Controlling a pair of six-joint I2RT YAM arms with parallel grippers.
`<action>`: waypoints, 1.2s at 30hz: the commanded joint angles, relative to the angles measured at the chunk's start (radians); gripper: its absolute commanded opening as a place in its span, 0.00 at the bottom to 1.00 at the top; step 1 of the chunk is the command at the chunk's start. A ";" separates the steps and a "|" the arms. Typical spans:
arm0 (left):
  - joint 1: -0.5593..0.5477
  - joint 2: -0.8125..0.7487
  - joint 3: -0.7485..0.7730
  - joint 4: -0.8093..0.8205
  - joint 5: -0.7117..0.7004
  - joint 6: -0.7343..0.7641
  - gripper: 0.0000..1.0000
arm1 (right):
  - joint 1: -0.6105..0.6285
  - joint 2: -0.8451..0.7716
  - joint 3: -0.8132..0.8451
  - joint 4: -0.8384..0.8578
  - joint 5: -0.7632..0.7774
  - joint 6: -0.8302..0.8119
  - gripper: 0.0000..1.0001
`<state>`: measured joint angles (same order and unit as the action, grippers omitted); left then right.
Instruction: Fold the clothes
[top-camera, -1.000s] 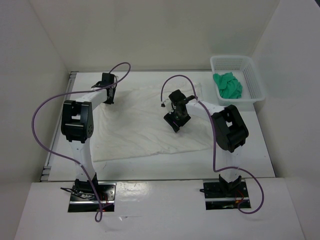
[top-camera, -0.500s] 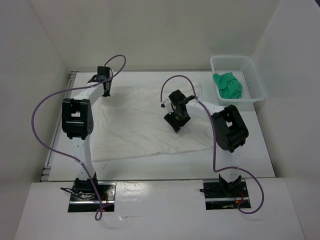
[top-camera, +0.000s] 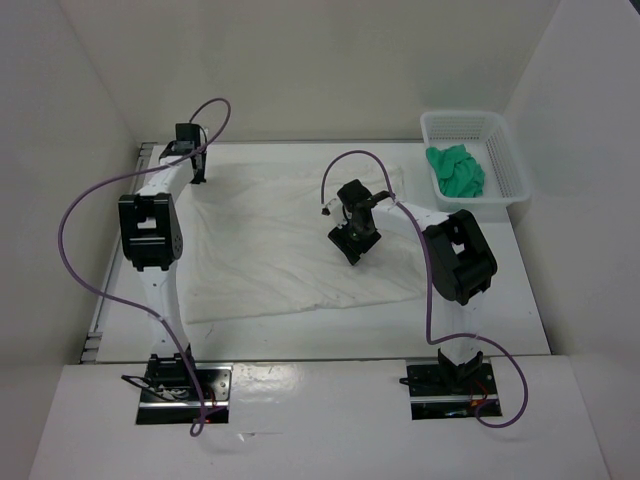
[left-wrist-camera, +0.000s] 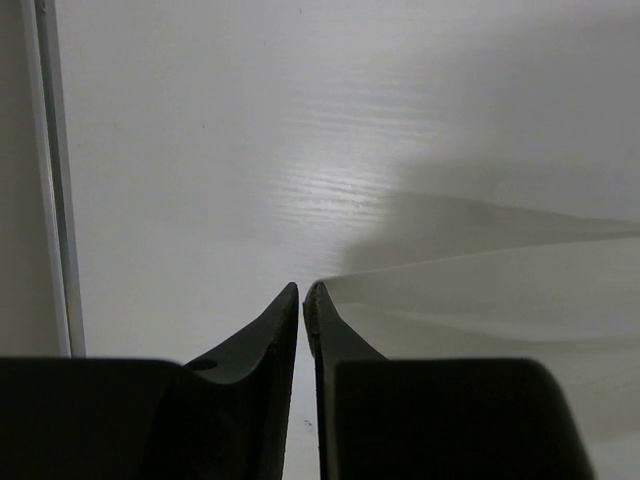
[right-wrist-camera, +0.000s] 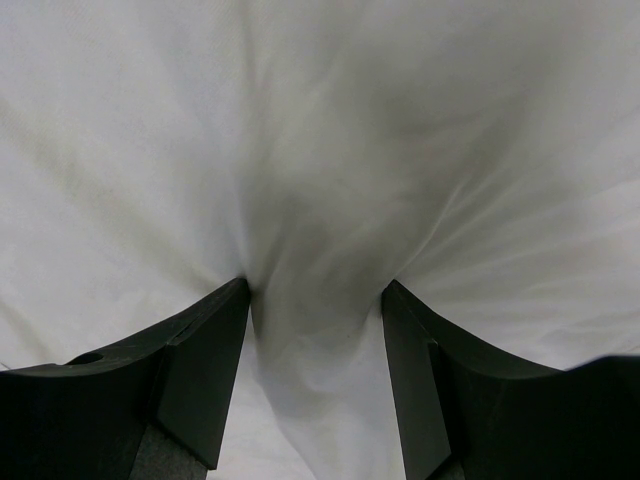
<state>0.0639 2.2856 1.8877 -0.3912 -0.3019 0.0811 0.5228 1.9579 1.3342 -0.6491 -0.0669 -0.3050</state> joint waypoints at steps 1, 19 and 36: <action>0.011 0.034 0.080 -0.008 0.038 0.009 0.19 | 0.011 0.027 -0.043 -0.109 -0.010 -0.008 0.63; 0.131 0.315 0.990 -0.586 0.360 -0.135 0.62 | -0.001 -0.089 -0.032 -0.075 0.035 0.020 0.69; 0.002 -0.681 -0.322 -0.474 0.241 0.141 0.98 | -0.141 -0.665 -0.242 -0.072 0.114 0.030 0.92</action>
<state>0.0799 1.7191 1.7237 -0.9451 0.0242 0.1375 0.3878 1.3117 1.1305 -0.6804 -0.0113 -0.2672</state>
